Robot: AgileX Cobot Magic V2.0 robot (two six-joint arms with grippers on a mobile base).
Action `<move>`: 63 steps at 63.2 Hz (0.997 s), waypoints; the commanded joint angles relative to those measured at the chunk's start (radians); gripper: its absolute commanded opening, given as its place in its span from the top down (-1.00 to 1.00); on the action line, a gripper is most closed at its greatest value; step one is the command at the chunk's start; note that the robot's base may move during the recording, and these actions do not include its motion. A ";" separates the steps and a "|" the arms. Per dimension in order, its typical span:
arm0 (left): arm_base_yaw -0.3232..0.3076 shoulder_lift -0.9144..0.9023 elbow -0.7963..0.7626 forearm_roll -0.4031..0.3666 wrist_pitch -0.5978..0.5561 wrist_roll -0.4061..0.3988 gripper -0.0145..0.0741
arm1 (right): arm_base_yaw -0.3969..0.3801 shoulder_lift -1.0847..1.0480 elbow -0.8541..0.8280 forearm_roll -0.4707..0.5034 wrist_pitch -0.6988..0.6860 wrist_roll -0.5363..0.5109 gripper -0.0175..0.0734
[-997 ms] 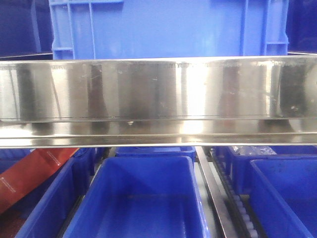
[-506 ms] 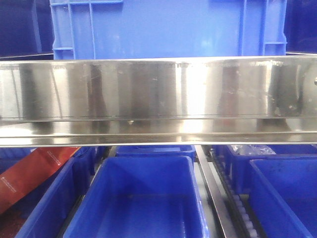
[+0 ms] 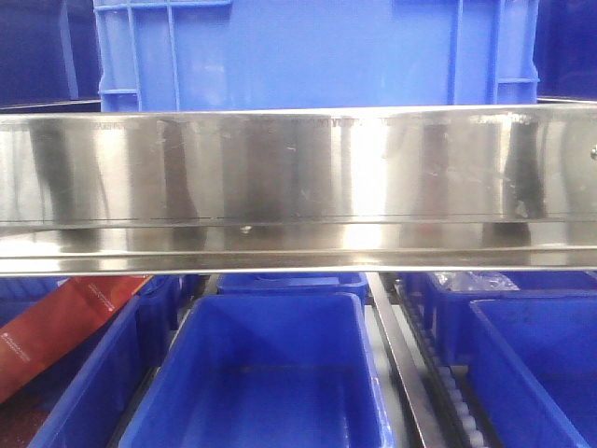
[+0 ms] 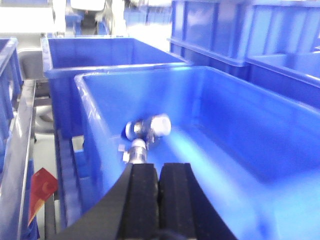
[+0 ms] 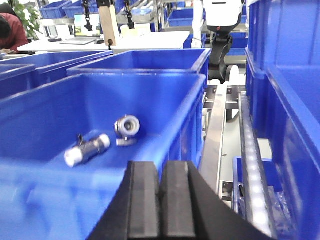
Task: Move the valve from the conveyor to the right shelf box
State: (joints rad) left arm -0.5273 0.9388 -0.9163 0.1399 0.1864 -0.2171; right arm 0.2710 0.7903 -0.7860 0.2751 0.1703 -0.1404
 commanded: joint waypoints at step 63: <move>-0.004 -0.418 0.319 0.003 -0.054 -0.008 0.92 | -0.015 -0.399 0.237 -0.120 -0.035 -0.004 0.98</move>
State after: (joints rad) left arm -0.5273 0.5253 -0.5970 0.1399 0.1534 -0.2197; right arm 0.2684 0.4161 -0.5847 0.2299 0.2451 -0.1404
